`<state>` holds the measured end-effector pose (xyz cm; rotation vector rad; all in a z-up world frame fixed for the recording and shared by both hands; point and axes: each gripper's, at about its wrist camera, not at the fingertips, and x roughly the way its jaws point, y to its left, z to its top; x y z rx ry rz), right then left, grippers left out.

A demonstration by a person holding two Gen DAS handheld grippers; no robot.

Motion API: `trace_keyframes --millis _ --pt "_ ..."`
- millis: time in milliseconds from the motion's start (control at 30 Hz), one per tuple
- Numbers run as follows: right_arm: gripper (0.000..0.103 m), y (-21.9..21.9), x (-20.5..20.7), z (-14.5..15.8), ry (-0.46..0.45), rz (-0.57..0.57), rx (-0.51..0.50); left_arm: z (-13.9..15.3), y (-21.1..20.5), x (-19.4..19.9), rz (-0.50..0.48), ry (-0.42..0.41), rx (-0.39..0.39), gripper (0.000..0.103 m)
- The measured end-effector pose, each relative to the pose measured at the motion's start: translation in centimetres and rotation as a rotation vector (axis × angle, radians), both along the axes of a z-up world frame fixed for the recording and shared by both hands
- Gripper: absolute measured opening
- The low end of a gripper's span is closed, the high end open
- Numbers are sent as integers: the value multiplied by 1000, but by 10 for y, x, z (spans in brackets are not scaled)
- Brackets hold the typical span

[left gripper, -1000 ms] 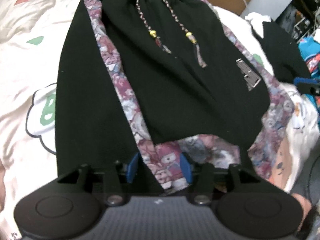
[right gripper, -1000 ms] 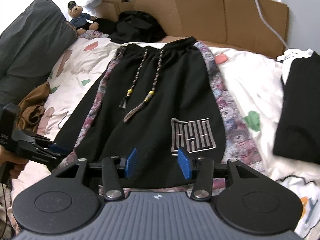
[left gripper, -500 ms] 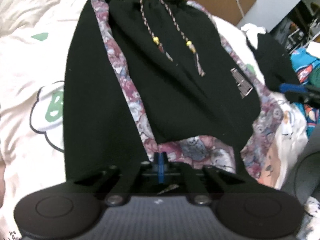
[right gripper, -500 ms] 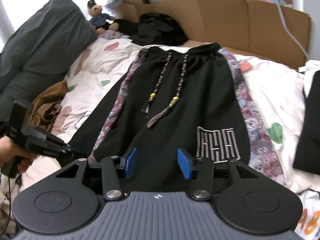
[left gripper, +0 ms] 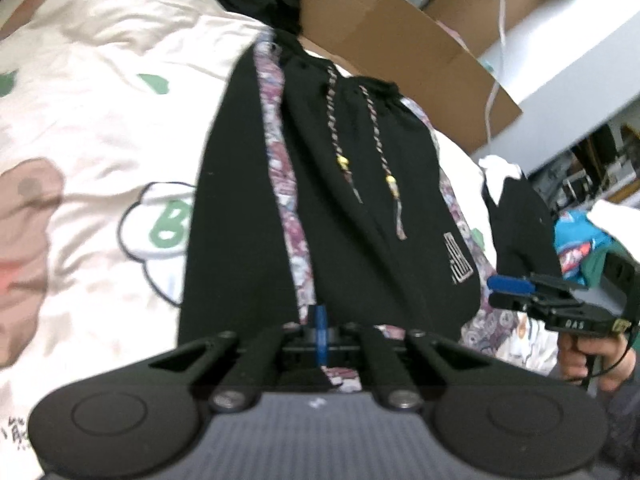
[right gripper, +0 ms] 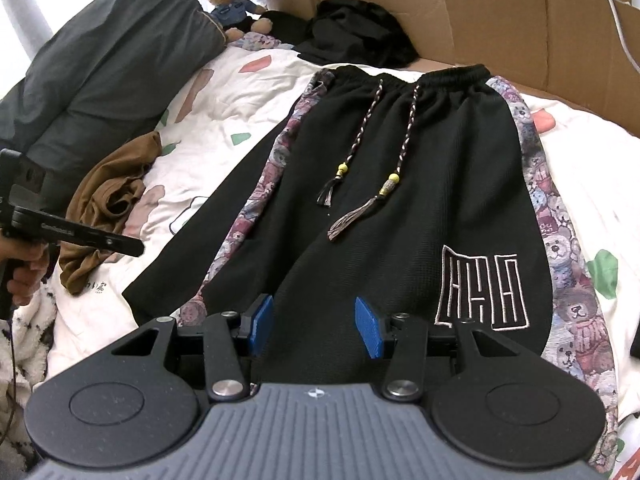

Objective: Fold clothes
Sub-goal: 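Close the left tool on the floral side stripe of one trouser leg, then lift the gripped leg with the left tool and fold it over the other leg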

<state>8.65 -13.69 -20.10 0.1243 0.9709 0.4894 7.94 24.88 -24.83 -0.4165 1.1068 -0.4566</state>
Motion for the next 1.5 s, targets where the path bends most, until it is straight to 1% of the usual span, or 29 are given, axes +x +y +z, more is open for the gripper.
trace_keyframes --millis 67,167,233,300,333,367,400,433,467,567,600,700,733,767,800,833,867,933,1033,1100,1200,1300,1333,1367,1400,1433,1467,1500 --pt "50 2 1 -3 8 19 13 1 7 -1 28 -3 -13 0" --pt "50 8 4 -10 23 60 13 2 18 -5 49 -6 -8 0" --pt "50 15 6 -14 35 88 17 1 29 -7 88 -2 -1 0" --pt "50 22 9 -17 45 119 22 0 29 -9 79 -1 6 0" --pt "50 27 10 -18 47 137 25 -1 22 -10 41 -6 7 1" --pt "50 29 10 -18 48 145 26 -2 17 -10 22 -8 11 9" --pt "50 33 12 -18 49 159 29 -4 5 -9 -11 -11 34 13" --pt "50 38 13 -18 51 174 32 -7 -14 -7 -62 -15 81 15" --pt "50 39 14 -18 52 178 33 -8 -17 -9 -74 -17 88 15" --pt "50 40 16 -19 59 180 35 -19 -48 -8 -185 -12 151 16" --pt "50 38 16 -19 62 176 35 -22 -57 -8 -204 -3 168 17" --pt "50 33 14 -18 66 164 38 -28 -74 -10 -223 10 168 24" --pt "50 29 13 -18 67 157 42 -28 -79 -11 -233 6 173 28" --pt "50 28 13 -18 67 155 43 -28 -84 -11 -242 2 179 34" --pt "50 26 12 -17 68 150 46 -28 -90 -12 -250 -8 199 38" --pt "50 23 11 -17 67 144 48 -29 -94 -13 -260 -13 217 46" --pt "50 20 10 -16 67 140 48 -30 -99 -14 -270 -18 237 49" --pt "50 16 8 -14 66 134 48 -35 -110 -16 -285 -18 304 50" --pt "50 10 5 -6 59 122 45 -47 -120 -16 -291 2 390 50" --pt "50 6 3 -1 47 120 40 -53 -121 -15 -296 3 423 49" --pt "50 3 0 6 42 108 40 -59 -116 -15 -286 -3 422 46" --pt "50 2 -3 11 36 103 56 -63 -114 -16 -292 -14 432 37" --pt "50 3 -4 12 33 105 56 -64 -110 -16 -287 -16 426 31" --pt "50 6 -4 13 32 111 55 -64 -107 -16 -282 -17 420 17" --pt "50 9 -5 13 32 118 54 -63 -107 -16 -277 -14 413 8" --pt "50 12 -5 12 32 125 53 -60 -99 -15 -260 -8 382 6" --pt "50 16 -5 11 36 134 49 -58 -96 -15 -250 -11 366 5" --pt "50 20 -5 10 40 143 46 -52 -90 -16 -232 -31 344 5"
